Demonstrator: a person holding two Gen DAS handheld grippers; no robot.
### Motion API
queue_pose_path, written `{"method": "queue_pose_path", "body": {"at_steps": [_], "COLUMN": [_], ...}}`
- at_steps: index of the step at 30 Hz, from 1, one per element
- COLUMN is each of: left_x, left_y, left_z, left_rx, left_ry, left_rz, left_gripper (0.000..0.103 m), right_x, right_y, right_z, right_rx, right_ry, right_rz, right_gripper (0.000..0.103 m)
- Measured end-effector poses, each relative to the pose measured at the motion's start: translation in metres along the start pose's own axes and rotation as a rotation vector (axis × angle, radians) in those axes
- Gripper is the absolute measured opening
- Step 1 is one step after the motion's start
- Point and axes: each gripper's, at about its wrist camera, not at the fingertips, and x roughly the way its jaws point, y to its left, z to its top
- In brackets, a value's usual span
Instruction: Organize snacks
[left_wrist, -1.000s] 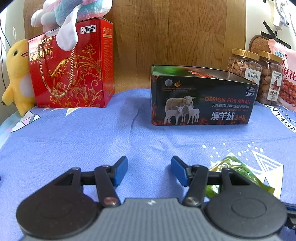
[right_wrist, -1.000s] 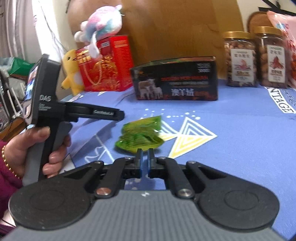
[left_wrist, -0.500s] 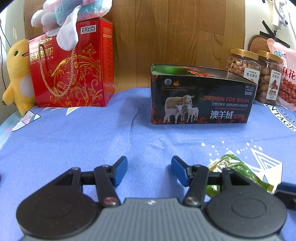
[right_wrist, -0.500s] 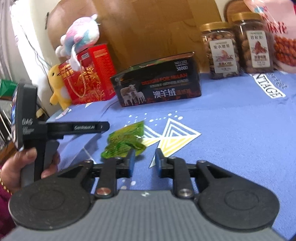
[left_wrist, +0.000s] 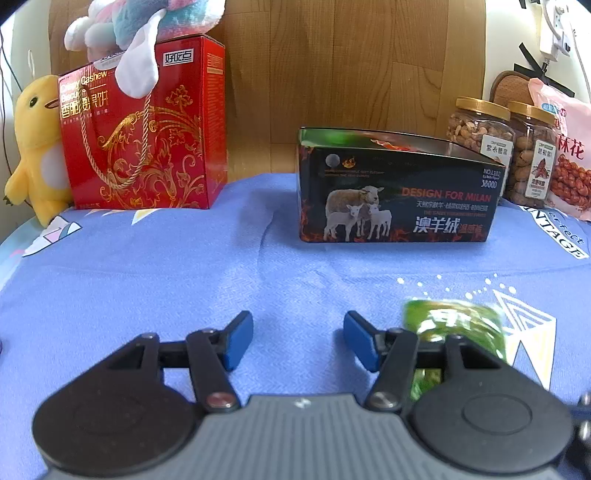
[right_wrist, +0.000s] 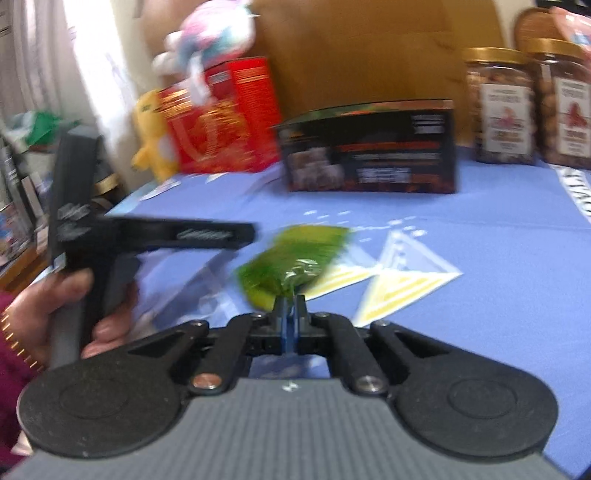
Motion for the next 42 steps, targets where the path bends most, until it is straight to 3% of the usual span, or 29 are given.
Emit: {"method": "queue_pose_path", "body": {"at_steps": [21, 25, 42], "left_x": [-0.004, -0.007, -0.013], "left_y": [-0.002, -0.001, 0.0], "left_z": [-0.004, -0.007, -0.011], "left_rx": [0.007, 0.011, 0.02], "left_ry": [-0.002, -0.003, -0.005], "left_rz": [-0.005, -0.014, -0.044], "left_gripper": [0.057, 0.057, 0.058], "right_x": [-0.008, -0.008, -0.007], "right_y": [-0.01, -0.009, -0.011], "right_z": [-0.002, -0.002, -0.001], "right_rx": [0.073, 0.069, 0.082], "right_ry": [-0.032, -0.035, -0.031], "right_rz": [-0.013, -0.01, -0.005], "right_gripper": [0.018, 0.025, 0.026]}}
